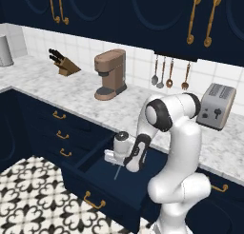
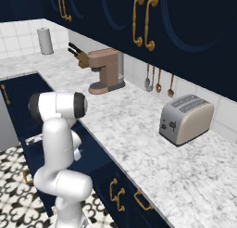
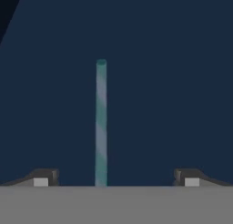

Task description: Take a straw from the drawer in front and place it inside the glass cup on the dining counter.

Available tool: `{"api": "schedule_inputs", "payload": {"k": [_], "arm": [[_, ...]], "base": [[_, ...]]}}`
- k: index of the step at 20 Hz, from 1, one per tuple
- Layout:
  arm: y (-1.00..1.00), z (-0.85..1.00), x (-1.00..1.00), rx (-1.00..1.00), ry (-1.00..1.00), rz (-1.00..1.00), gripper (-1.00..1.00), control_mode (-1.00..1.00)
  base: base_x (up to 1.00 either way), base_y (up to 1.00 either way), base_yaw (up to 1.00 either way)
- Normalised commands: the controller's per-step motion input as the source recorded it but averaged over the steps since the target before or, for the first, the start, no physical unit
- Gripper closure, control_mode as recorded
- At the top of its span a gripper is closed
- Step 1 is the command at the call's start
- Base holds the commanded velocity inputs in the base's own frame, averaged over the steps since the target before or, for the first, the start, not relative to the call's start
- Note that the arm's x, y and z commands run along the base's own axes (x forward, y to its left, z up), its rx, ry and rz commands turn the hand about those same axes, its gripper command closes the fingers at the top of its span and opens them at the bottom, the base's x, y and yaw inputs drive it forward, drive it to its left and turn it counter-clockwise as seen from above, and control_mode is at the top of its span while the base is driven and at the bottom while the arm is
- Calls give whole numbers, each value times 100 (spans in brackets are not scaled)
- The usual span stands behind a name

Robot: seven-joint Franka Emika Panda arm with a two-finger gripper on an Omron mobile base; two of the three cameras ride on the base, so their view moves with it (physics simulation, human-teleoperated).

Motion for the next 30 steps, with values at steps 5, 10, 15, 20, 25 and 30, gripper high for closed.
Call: {"api": "schedule_inputs", "payload": {"k": [5,10,15,20,25,30], "arm": [[11,-21,31,-7,0,0,-100,-100],[0,-36,40,0,0,0,-100,-100],[0,-47,33,0,0,0,-100,-100],[10,-54,12,0,3,0,100,-100],[54,-90,0,2,2,5,100,-100],[99,-100,-19,5,1,10,100,-100]], "base": [[0,0,0],[0,0,0],[0,0,0],[0,0,0],[0,0,0],[0,0,0]]}}
